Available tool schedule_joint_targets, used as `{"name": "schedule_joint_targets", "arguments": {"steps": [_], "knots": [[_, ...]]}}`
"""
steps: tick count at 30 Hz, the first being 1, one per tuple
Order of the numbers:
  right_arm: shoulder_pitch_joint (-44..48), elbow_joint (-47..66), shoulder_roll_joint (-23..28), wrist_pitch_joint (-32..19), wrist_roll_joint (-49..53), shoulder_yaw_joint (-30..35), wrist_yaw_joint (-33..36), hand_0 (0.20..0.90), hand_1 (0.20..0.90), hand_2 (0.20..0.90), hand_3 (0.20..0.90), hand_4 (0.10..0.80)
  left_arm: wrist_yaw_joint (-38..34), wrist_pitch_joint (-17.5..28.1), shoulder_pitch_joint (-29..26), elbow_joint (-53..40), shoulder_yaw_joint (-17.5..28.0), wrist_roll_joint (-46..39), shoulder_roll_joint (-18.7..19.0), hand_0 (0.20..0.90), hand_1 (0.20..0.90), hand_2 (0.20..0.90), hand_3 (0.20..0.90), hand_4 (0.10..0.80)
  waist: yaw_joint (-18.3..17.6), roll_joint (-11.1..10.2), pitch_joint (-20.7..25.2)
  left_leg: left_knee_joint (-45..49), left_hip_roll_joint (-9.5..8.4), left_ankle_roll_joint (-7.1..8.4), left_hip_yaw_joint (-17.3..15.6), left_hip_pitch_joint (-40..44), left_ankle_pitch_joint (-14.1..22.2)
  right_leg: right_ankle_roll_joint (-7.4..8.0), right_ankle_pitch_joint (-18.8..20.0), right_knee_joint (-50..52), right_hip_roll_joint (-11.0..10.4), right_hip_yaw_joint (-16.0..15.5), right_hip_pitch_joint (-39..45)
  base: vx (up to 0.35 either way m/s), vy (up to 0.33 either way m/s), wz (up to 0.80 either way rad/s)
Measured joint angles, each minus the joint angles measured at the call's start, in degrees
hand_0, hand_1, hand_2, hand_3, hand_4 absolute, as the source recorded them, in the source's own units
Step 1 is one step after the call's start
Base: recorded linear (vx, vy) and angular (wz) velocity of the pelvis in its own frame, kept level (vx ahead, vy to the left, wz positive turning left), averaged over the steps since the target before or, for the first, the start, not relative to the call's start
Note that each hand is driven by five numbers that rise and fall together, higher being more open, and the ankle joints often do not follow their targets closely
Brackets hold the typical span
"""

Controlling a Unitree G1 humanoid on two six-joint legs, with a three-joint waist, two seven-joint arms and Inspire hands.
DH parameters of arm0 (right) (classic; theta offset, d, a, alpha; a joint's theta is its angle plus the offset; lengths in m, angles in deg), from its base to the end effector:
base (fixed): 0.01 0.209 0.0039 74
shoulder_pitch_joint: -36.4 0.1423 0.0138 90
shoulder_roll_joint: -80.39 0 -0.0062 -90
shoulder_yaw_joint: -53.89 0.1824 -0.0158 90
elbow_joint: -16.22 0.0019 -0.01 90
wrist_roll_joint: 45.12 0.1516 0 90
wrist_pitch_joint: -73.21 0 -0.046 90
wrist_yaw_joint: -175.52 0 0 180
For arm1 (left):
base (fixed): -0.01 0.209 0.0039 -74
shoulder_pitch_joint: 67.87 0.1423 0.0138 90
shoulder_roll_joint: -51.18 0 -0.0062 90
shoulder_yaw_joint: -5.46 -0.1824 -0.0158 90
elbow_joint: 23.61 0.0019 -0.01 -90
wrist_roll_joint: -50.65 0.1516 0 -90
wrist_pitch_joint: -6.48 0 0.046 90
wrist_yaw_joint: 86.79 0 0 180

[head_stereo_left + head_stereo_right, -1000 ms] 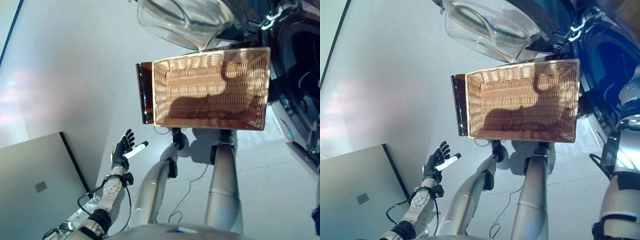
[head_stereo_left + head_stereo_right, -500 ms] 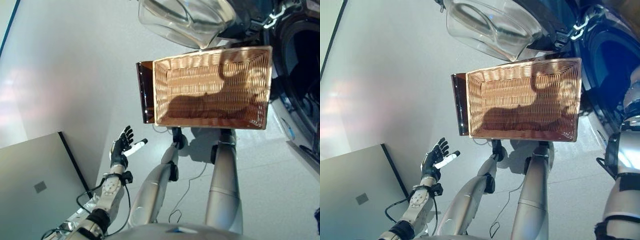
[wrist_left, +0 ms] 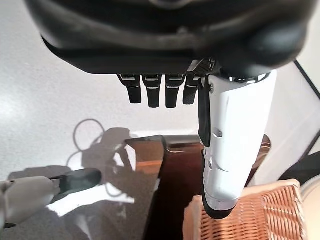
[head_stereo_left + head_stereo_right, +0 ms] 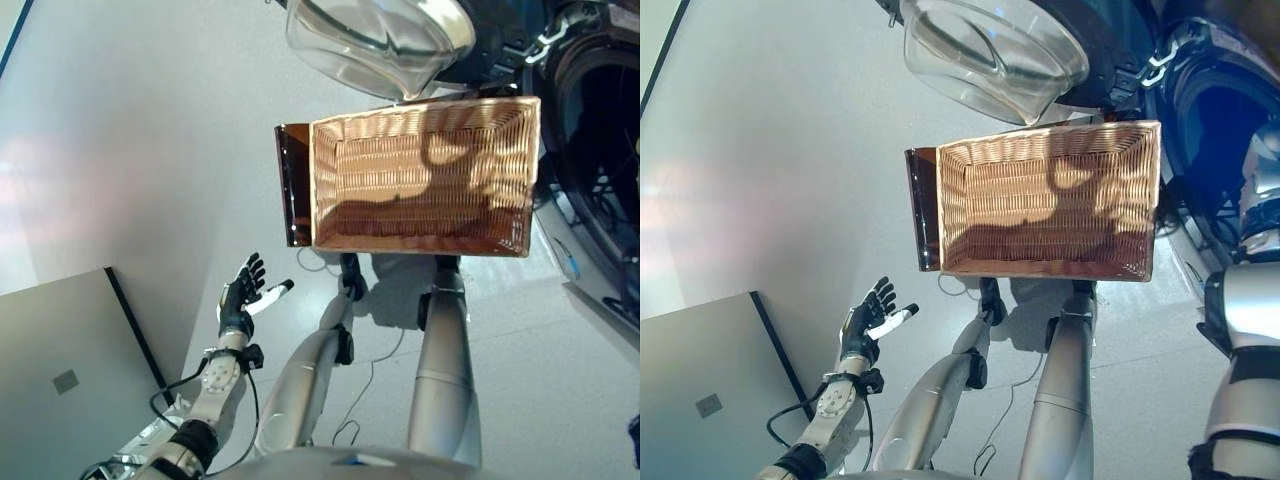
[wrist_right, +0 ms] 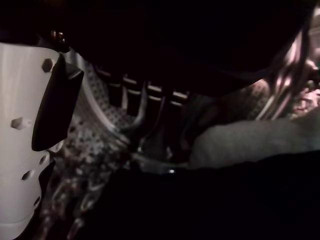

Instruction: Pick up the clothes and place them into the washing machine

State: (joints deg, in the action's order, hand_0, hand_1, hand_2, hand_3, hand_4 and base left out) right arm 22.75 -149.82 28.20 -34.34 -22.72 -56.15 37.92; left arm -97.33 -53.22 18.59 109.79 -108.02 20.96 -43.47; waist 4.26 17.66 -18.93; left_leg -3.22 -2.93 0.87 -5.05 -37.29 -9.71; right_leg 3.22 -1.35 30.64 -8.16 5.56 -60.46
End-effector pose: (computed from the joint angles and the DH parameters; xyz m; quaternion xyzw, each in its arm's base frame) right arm 0.3234 -0.3515 0.2978 -0.1423 -0.2500 -0.5607 0.7765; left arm 0.1768 0.1530 -0.0649 -0.0673 0.1315 0.0501 0.9878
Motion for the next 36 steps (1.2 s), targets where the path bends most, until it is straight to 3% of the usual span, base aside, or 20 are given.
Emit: {"name": "schedule_joint_targets", "arguments": {"steps": [13,18,26,36], "knots": [[-4.21,-2.22,-6.98,-1.36,12.23,13.30,-3.85,0.900,0.900,0.900,0.900,0.800,0.33,-0.32,-0.20,1.84,0.04,-0.66,0.22,0.900,0.900,0.900,0.900,0.800,-0.53,-0.43,-0.19,0.61,0.46,-0.07,1.43,3.24,0.09,0.40,-0.21,-1.24,-0.23,-1.62,5.08,-0.004,0.005,0.01],[-8.91,-1.09,-13.49,-3.89,15.39,17.62,-5.22,0.900,0.900,0.900,0.900,0.800,0.39,-0.51,-0.22,4.22,0.44,-0.69,0.33,0.900,0.900,0.900,0.900,0.800,-1.11,-2.55,0.69,1.26,0.37,-0.13,1.94,3.09,0.13,0.35,-0.16,-1.04,-0.35,-1.77,5.21,-0.004,0.002,0.01],[-18.87,3.51,-21.77,-9.02,19.76,19.75,-7.56,0.900,0.900,0.900,0.900,0.800,0.27,-1.08,-0.49,6.41,1.03,-0.63,0.51,0.900,0.900,0.900,0.900,0.800,-1.49,-3.78,1.18,4.05,1.23,0.40,2.97,2.93,1.24,-0.39,0.32,-2.01,-0.14,-3.59,7.58,-0.035,-0.006,0.04],[-32.58,12.66,-30.65,-8.97,19.64,18.82,-10.17,0.900,0.900,0.900,0.900,0.800,0.21,-1.04,-0.75,8.16,4.00,-0.53,0.48,0.900,0.900,0.900,0.900,0.800,-1.75,-5.83,2.04,7.78,2.33,1.42,4.48,3.06,3.09,-0.89,-0.28,-2.25,0.61,-5.58,10.41,-0.013,-0.007,0.03]]}}
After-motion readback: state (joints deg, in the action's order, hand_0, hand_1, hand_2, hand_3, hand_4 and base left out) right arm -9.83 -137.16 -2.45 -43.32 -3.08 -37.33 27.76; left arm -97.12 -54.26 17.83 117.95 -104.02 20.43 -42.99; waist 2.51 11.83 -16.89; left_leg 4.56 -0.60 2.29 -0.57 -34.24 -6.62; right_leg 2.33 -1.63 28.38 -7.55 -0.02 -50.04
